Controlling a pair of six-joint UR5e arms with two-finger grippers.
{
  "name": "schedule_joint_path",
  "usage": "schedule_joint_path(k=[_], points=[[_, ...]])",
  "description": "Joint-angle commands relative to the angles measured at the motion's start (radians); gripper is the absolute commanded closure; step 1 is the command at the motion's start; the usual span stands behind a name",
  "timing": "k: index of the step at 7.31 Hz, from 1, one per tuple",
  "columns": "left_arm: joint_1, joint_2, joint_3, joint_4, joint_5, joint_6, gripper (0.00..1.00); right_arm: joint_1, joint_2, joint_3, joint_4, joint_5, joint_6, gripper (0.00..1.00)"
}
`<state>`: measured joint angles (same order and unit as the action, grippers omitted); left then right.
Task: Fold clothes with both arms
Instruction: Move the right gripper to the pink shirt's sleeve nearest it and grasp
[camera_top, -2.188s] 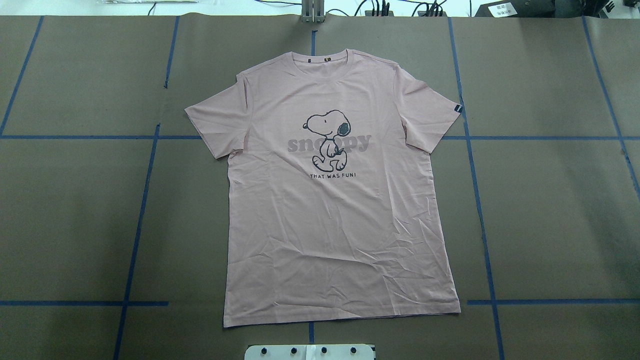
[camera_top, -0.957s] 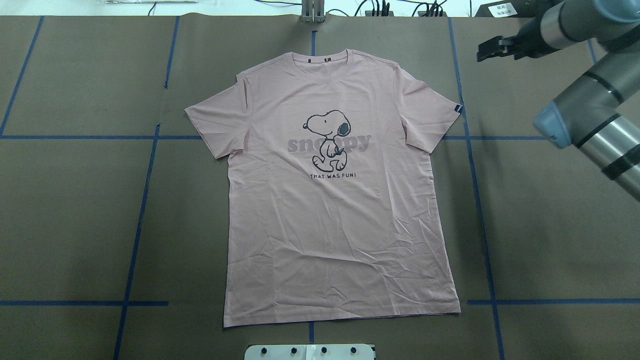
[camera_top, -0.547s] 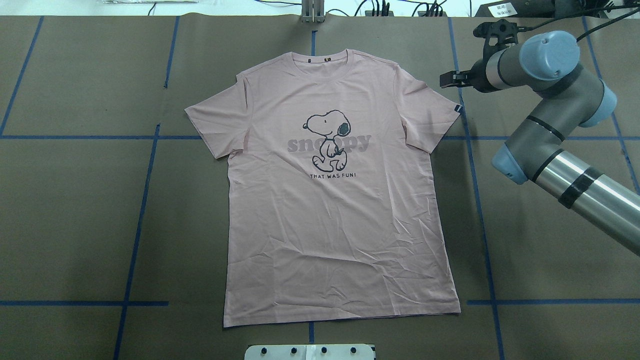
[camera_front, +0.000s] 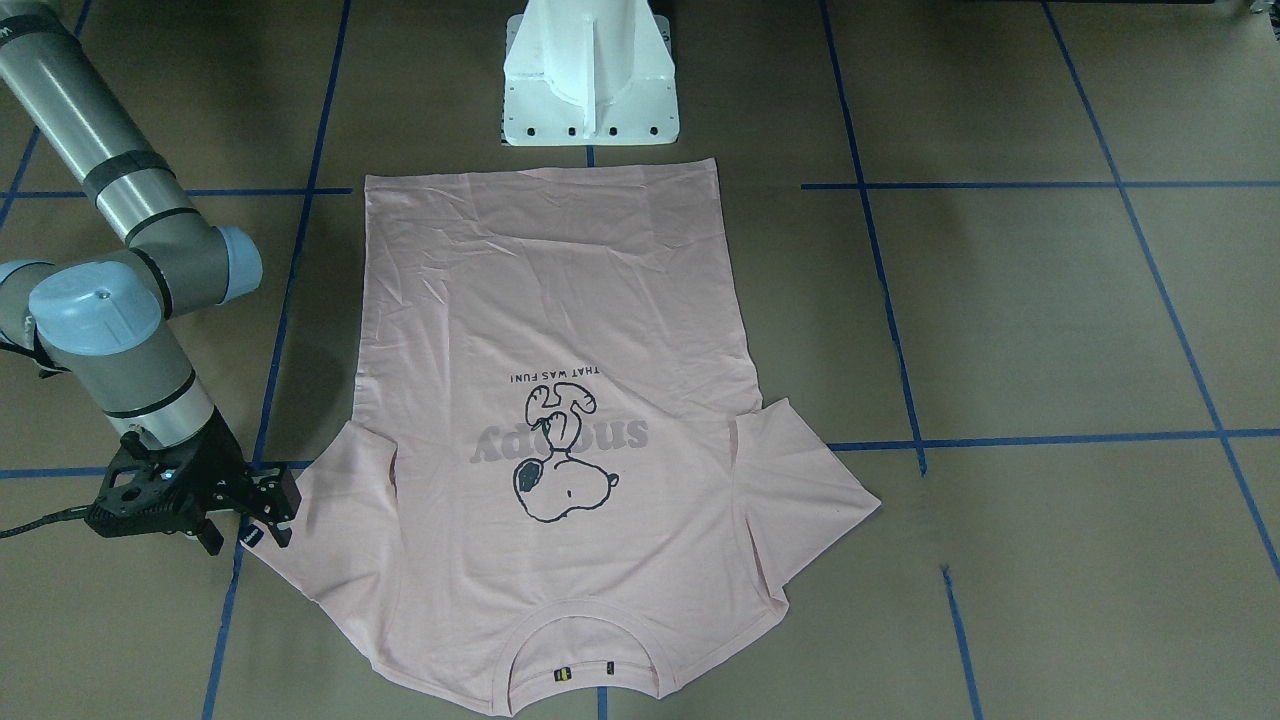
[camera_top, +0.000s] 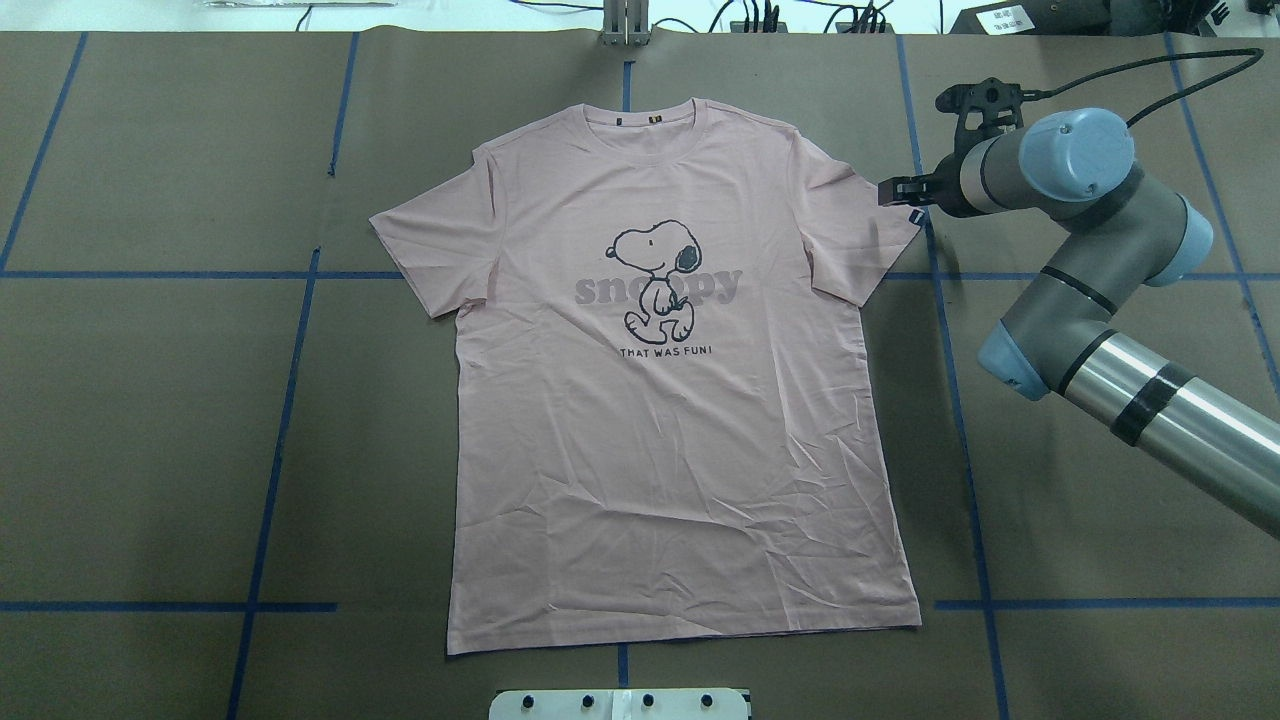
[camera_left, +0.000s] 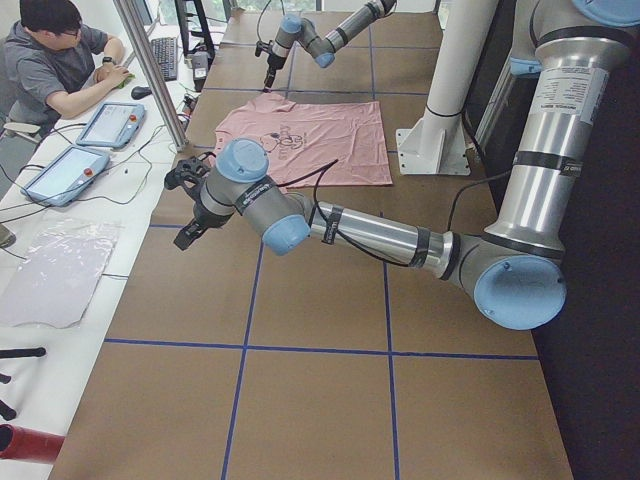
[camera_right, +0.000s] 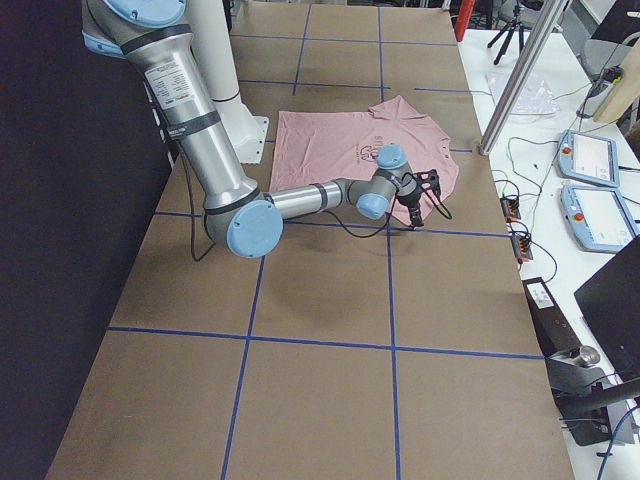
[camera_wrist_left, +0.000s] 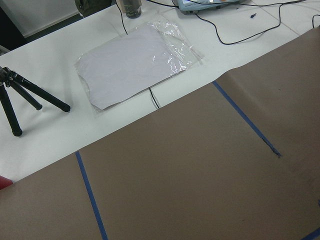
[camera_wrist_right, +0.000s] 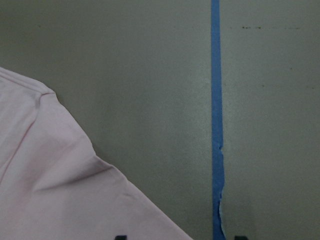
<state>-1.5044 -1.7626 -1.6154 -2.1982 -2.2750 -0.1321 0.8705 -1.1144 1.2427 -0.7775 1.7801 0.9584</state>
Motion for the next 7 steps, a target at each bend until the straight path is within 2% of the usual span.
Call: schedule_joint_path(k=[1,4,5,6,7], points=[[0.001,0.003,0.000,0.000,0.000,0.003,0.00,-0.015,-0.015,0.000,0.003,-0.019,0.000,0.27],[0.003,0.014,0.000,-0.034,0.000,0.003,0.00,-0.021,-0.033,0.001,0.004,-0.033,0.000,0.34],[0.003,0.014,0.002,-0.034,0.000,0.005,0.00,-0.022,-0.031,0.003,0.003,-0.033,0.012,0.60],[0.001,0.014,0.002,-0.034,0.000,0.005,0.00,-0.022,-0.028,0.006,0.004,-0.033,0.034,1.00],[0.001,0.014,0.000,-0.035,0.000,0.005,0.00,-0.025,-0.027,0.006,0.004,-0.033,0.043,1.00]])
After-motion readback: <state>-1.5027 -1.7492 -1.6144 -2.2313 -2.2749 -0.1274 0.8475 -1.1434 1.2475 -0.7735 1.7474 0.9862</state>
